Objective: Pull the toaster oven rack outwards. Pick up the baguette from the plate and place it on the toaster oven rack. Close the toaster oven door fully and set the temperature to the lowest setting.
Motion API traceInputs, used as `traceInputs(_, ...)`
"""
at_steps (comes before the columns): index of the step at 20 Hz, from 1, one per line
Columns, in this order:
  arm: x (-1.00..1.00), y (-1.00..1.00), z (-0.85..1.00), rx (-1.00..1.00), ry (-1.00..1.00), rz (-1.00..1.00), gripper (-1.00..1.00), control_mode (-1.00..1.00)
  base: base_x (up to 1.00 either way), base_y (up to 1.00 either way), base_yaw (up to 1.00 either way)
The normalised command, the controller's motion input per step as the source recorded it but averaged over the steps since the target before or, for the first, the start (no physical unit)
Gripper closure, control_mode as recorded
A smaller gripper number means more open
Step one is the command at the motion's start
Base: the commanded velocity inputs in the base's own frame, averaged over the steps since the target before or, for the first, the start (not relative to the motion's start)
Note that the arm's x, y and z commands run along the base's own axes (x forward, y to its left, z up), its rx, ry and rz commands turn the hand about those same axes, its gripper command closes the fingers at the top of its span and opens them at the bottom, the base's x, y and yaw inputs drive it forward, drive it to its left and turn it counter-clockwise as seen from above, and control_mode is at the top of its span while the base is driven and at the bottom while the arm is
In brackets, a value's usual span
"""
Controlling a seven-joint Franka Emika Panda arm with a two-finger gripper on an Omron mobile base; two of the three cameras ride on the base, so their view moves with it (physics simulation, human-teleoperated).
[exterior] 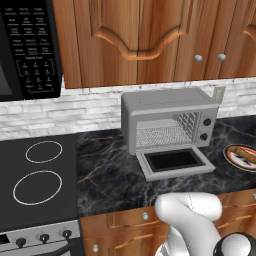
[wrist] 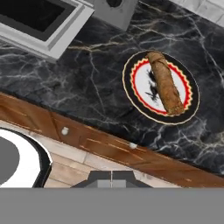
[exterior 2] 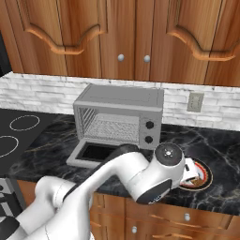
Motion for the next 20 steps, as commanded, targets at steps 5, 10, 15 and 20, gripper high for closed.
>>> traceInputs(5,0.33,-0.10,0.21,0.00,0.18,0.03,1.00,-1.00,0.00,0.00,0.00)
traceInputs(10,0.35,-0.03,0.01,0.00,0.00,0.06,1.00,-1.00,0.00,0.00,0.00)
traceInputs(15,0.43,-0.02,0.00,0.00,0.01,0.02,-1.00,-1.00,0.00,0.00,0.00)
traceInputs(20,0.37,-0.04,-0.01,0.00,0.06,0.01,-1.00,-1.00,0.00,0.00,0.00)
